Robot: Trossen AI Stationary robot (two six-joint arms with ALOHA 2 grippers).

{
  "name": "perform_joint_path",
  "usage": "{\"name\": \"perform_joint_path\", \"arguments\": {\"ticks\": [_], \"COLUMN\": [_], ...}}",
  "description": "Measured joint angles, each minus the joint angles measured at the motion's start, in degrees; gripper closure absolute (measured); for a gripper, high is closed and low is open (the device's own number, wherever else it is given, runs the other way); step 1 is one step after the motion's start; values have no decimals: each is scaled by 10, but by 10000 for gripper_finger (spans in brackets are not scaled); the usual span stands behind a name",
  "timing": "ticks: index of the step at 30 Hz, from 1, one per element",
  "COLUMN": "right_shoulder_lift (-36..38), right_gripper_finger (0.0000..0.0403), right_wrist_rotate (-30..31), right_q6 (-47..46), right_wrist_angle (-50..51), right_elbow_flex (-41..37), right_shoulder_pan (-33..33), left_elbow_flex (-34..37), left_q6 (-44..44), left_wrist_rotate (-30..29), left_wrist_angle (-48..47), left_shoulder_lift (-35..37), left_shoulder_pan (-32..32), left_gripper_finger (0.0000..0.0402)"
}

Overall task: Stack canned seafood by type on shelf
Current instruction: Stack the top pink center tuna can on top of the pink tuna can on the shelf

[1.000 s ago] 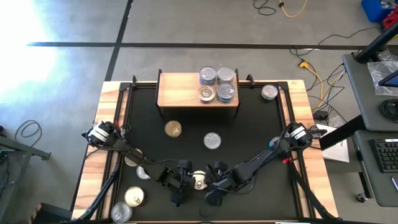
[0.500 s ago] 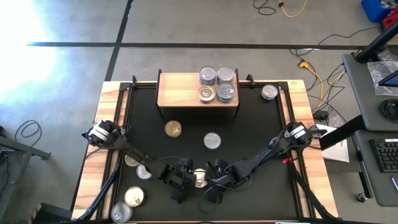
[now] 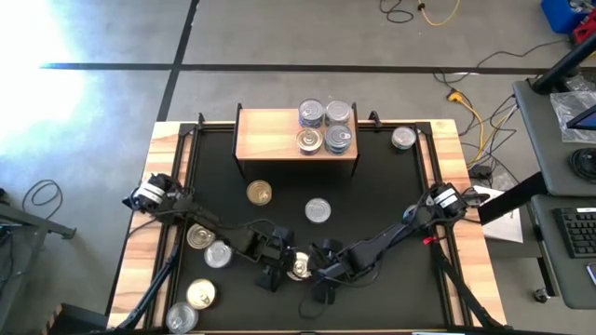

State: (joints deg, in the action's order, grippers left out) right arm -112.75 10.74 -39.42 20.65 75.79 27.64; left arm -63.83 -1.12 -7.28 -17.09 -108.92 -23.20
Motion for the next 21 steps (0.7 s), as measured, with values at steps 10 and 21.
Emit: {"name": "perform_joint_path", "arguments": {"ticks": [10, 21], "right_shoulder_lift": [0, 0], "right_gripper_finger": [390, 390], "right_wrist_rotate": [26, 21], "right_q6": [6, 12], "right_wrist_angle": [1, 14], "right_elbow_flex": [0, -1], "right_shoulder_pan": [-11, -16], "left_elbow_flex": [-29, -59], "left_q6": [20, 121], "left_wrist_rotate": [-2, 8], "left_wrist_angle": [65, 75], "left_shoulder_lift": [-37, -71], "left_shoulder_pan": [-3, -9], "left_gripper_finger": [2, 4]}}
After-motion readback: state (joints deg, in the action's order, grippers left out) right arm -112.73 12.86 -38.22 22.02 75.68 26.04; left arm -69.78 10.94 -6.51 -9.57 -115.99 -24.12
